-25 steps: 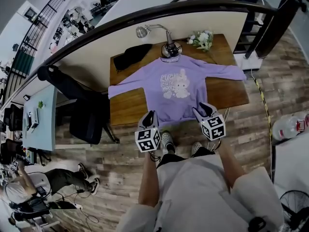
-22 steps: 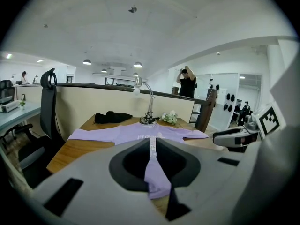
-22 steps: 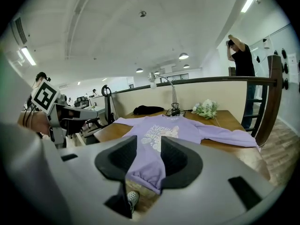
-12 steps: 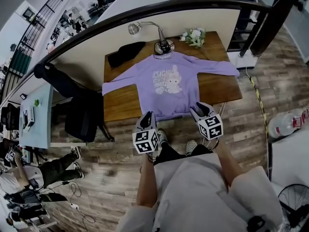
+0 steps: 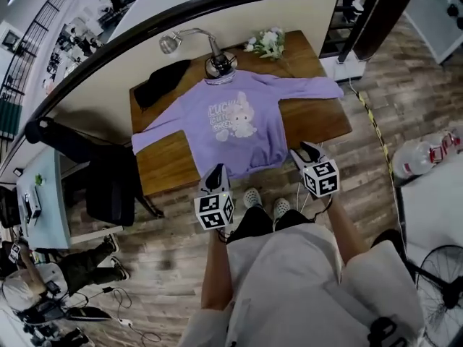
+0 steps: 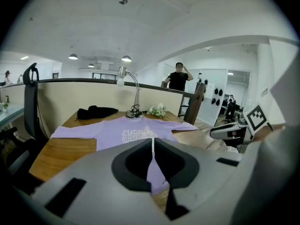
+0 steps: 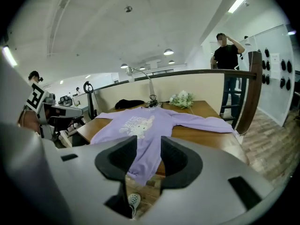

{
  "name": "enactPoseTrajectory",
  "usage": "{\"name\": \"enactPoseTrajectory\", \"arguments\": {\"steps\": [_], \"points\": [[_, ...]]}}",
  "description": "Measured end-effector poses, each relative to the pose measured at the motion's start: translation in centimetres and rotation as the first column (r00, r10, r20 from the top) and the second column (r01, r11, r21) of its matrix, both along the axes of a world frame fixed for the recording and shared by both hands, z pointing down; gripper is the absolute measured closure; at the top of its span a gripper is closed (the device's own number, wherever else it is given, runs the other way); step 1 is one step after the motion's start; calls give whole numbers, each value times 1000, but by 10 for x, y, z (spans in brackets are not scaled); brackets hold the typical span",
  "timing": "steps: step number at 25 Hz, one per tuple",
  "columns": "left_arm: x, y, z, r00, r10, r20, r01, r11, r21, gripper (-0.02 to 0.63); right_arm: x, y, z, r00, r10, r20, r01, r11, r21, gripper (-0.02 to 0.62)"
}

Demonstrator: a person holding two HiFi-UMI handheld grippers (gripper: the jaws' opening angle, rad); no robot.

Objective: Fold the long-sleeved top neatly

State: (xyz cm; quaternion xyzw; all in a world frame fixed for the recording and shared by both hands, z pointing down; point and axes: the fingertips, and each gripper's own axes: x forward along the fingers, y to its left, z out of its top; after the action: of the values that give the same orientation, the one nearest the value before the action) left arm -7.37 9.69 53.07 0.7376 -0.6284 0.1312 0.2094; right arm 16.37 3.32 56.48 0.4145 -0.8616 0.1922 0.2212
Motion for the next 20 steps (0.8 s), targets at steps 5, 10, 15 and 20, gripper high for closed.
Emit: {"name": "enactPoseTrajectory", "arguments": {"steps": [5, 10, 15, 20], "points": [[9, -36, 5, 992, 112, -60, -113, 993, -21, 584, 39, -37, 11, 985, 170, -13, -170, 984, -58, 429], [27, -60, -5, 975, 211, -73, -212, 977, -10, 583, 85, -69, 5, 932, 358, 55, -353, 932, -86, 430], [39, -79, -2, 972, 223, -68, -225, 974, -22, 583, 143, -93, 20, 851, 514, 110, -495, 854, -160, 433], [54, -105, 6, 974, 216, -66, -218, 975, -31, 583, 191, -118, 31, 808, 578, 117, -554, 812, -182, 433]]}}
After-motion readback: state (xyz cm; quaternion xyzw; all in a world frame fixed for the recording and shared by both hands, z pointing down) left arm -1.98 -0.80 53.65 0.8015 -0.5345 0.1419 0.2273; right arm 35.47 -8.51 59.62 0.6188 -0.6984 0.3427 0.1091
